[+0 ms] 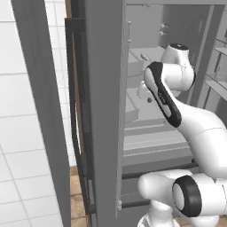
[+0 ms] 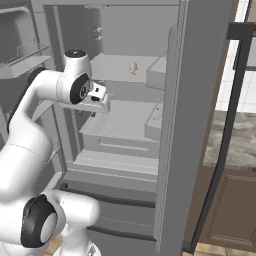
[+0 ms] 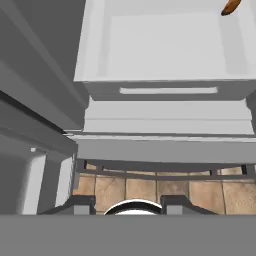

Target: Take the fish out of the fridge, briefly rinse it in the sink, and place it on the tray next to the sink.

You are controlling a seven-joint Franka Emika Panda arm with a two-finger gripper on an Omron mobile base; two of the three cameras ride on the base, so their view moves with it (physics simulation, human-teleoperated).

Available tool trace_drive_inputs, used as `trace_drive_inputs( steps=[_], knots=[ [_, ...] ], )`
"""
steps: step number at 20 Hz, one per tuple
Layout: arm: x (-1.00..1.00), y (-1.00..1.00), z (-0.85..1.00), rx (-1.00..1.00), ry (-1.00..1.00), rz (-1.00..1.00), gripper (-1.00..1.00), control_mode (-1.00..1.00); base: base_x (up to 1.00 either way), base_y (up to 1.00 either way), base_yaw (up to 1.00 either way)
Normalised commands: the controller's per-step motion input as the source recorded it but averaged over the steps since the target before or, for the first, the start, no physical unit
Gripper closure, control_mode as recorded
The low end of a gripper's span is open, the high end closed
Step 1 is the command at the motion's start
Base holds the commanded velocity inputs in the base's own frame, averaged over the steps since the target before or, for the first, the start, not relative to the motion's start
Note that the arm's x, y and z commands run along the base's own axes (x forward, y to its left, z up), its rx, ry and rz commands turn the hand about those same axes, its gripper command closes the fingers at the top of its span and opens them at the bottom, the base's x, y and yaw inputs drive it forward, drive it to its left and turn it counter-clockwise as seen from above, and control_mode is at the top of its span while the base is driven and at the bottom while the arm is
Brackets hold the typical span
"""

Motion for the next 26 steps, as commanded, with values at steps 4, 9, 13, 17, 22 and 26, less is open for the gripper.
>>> trace_drive_inputs(
  steps=[4,9,13,17,22,26],
  knots=[
    [-0.07,0.11,0.0,-0.03,-0.02,0.0,-1.0,-1.0,0.0,0.0,0.0],
    [0.12,0.04,0.47,-0.37,-0.44,0.03,-1.0,-1.0,0.0,0.0,0.0],
    [0.0,-0.36,0.59,-0.28,-0.53,0.06,-1.0,-1.0,0.0,0.0,0.0],
    [0.0,-0.61,0.49,-0.12,-0.49,0.06,-1.0,-1.0,0.0,0.0,0.0],
    [-0.06,-0.81,0.03,0.05,-0.45,0.16,-1.0,-1.0,0.0,0.0,0.0],
    [0.37,-0.23,0.24,0.18,0.04,0.03,-1.0,-1.0,0.0,0.0,0.0]
  ],
)
